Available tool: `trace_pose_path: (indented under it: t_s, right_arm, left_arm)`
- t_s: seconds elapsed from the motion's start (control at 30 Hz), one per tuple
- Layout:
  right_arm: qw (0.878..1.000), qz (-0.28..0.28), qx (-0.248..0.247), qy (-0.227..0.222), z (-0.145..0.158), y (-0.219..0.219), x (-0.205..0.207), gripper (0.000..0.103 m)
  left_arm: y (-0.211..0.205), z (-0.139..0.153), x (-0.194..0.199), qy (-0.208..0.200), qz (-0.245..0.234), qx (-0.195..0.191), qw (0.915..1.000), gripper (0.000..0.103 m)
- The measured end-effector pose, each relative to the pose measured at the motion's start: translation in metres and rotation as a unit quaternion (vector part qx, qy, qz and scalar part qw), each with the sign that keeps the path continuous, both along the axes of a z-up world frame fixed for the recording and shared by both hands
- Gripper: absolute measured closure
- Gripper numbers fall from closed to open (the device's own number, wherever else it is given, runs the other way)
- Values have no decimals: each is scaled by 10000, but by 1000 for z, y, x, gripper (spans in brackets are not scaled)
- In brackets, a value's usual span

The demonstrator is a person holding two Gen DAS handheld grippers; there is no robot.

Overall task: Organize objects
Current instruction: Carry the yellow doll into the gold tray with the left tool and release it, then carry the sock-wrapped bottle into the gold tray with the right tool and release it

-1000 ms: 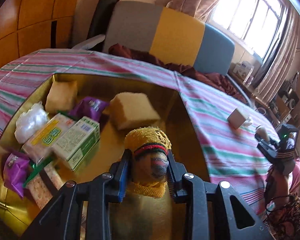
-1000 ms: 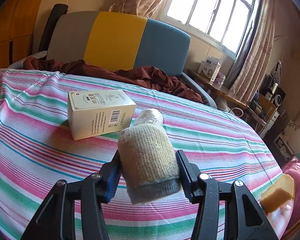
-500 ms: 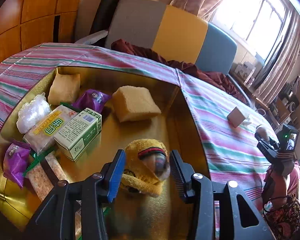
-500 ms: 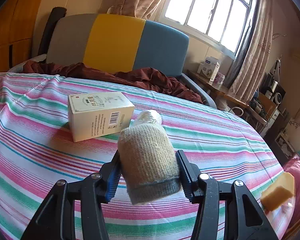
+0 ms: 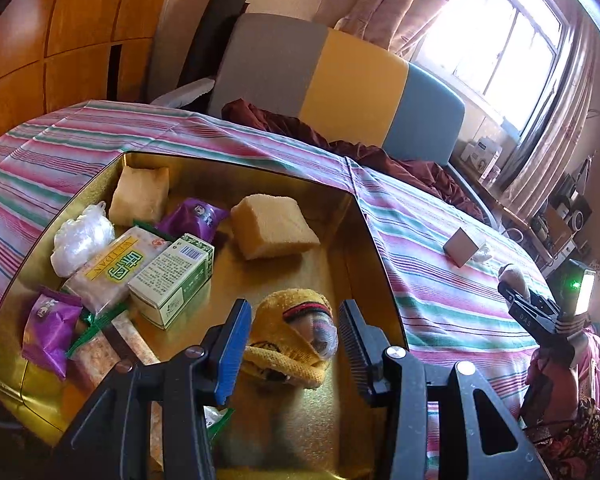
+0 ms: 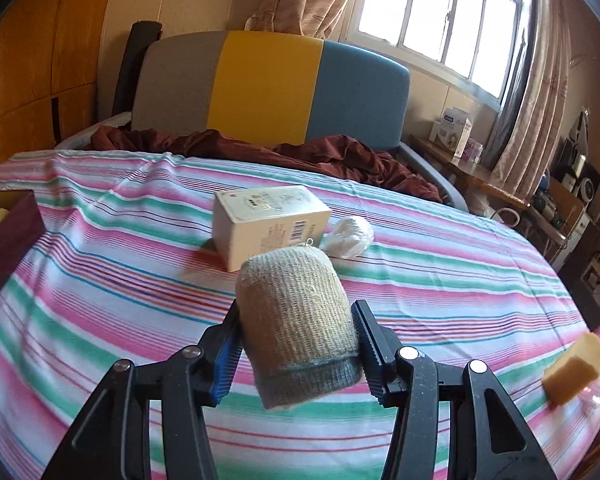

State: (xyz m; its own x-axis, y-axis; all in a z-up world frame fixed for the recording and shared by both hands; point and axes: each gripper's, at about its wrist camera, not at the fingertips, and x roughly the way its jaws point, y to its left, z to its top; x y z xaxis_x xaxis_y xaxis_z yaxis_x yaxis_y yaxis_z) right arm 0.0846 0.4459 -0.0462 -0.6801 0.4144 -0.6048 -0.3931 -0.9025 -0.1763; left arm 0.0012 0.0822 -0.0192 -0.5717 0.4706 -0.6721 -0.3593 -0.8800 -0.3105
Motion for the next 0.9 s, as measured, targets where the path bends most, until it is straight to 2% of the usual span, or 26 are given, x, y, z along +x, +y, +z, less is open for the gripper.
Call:
trace_pose_path:
  t_s: [0.4, 0.57, 0.73, 0.9]
  right_arm:
    - [9971, 574, -426, 245, 22, -64, 3, 50]
    - [9934, 886, -618, 397, 33, -94, 6, 50]
    - [9865, 1316, -845, 482, 43, -127, 7, 50]
    - [9763, 1783, -1121, 491, 54, -162, 6, 50]
  left_arm:
    - [-21, -2, 3, -53, 165, 232, 9996, 57]
    - [-29, 4, 0, 45, 221, 233, 9995, 57]
    - [-38, 12, -2, 165, 304, 253, 9991, 57]
    - [-58, 23, -10, 323, 600, 257, 9973, 57]
